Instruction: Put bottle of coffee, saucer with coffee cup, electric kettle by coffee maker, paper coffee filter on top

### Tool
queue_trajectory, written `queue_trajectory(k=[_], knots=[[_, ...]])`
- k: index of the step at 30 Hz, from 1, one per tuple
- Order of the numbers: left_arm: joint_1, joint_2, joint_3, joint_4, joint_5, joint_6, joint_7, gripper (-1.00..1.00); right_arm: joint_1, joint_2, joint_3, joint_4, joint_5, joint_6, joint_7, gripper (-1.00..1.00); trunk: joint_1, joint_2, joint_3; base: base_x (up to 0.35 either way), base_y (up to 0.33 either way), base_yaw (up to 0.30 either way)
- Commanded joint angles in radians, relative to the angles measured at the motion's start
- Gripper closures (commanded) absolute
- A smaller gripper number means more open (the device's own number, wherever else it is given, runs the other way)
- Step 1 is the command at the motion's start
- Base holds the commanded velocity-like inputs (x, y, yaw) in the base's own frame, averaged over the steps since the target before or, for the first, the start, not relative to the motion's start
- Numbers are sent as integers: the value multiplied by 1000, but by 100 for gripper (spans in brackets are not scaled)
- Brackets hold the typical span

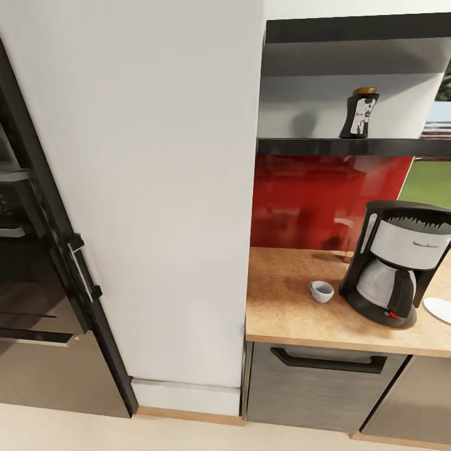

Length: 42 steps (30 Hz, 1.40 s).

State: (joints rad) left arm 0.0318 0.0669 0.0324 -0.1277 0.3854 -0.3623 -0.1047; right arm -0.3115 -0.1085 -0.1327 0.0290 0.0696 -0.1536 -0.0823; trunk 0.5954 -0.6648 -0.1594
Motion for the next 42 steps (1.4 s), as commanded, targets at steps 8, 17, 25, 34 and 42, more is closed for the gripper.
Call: queue_trajectory(k=[8, 17, 25, 34, 42], knots=[[0, 23, 6, -1, 9, 0, -9, -100, -2, 5, -8, -119, -54, 84, -43, -100, 0, -1, -1, 0, 0, 0], [0, 27, 2, -2, 6, 0, -9, -100, -2, 22, -8, -597, -86, 450, -76, -100, 0, -1, -1, 0, 0, 0], [0, 79, 5, -3, 6, 3, 4, -100, -1, 74, -7, -1039, -90, 726, -165, -100, 0, -1, -1, 0, 0, 0], [0, 96, 4, -3, 4, 5, 20, -100, -2, 155, -4, -1406, -88, 1007, -204, -100, 0, -1, -1, 0, 0, 0], [0, 96, -4, -1, -15, 6, 20, -100, -183, 175, -4, -1472, -91, 1201, -241, -100, 0, -1, -1, 0, 0, 0]])
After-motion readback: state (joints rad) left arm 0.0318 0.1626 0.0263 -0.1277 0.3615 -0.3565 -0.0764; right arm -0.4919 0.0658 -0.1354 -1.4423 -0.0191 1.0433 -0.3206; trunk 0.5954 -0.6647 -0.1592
